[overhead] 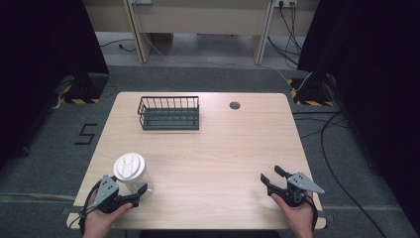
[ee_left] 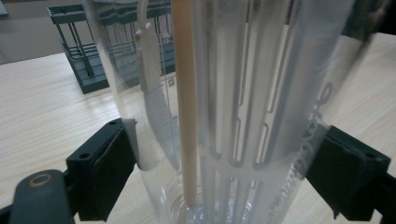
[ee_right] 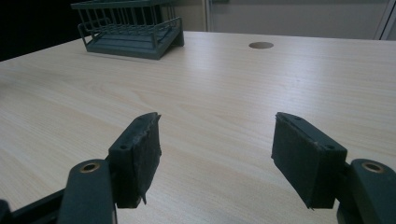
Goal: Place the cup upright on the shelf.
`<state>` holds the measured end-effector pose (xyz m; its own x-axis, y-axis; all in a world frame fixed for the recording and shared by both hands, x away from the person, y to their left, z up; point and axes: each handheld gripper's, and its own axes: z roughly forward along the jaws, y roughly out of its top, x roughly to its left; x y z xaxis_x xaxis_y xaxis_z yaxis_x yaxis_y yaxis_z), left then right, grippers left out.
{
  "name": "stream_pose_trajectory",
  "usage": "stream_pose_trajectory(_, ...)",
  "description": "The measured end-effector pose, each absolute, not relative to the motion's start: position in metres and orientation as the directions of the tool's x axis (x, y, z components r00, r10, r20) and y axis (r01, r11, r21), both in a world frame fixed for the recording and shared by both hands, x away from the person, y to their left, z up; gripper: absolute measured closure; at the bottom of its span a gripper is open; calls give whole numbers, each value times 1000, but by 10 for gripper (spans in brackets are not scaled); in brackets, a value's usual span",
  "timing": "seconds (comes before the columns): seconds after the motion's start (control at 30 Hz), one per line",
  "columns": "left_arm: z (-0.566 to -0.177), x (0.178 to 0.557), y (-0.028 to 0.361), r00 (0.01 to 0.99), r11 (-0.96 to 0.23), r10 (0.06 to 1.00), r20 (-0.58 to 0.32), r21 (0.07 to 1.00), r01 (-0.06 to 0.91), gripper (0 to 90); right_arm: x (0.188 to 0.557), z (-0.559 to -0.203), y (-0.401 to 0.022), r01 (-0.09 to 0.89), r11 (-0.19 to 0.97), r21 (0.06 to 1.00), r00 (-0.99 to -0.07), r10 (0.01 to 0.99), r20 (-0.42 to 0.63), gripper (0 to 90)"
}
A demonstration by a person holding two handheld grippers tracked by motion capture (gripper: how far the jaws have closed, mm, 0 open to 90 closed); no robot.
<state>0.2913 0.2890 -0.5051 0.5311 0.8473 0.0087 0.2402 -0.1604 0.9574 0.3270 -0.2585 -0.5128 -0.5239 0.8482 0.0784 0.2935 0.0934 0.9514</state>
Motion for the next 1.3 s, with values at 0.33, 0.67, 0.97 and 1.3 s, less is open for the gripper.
stream_pose_trajectory(0.33,-506,304,285,540,-148,842,6,964,221,144,327,-513,-258,295,101,950,-526,848,73,332)
stream_pose_trajectory(0.67,-505,307,288,546,-136,838,-4,967,215,170,328,-513,-257,296,104,950,-528,846,72,333)
stream_pose_trajectory(0.97,-489,314,281,553,-147,833,25,973,177,171,327,-513,-258,297,100,950,-526,847,75,334)
stream_pose_trajectory(1.3,-478,323,273,561,-147,827,36,977,153,172,327,-513,-257,294,105,950,-529,846,70,338)
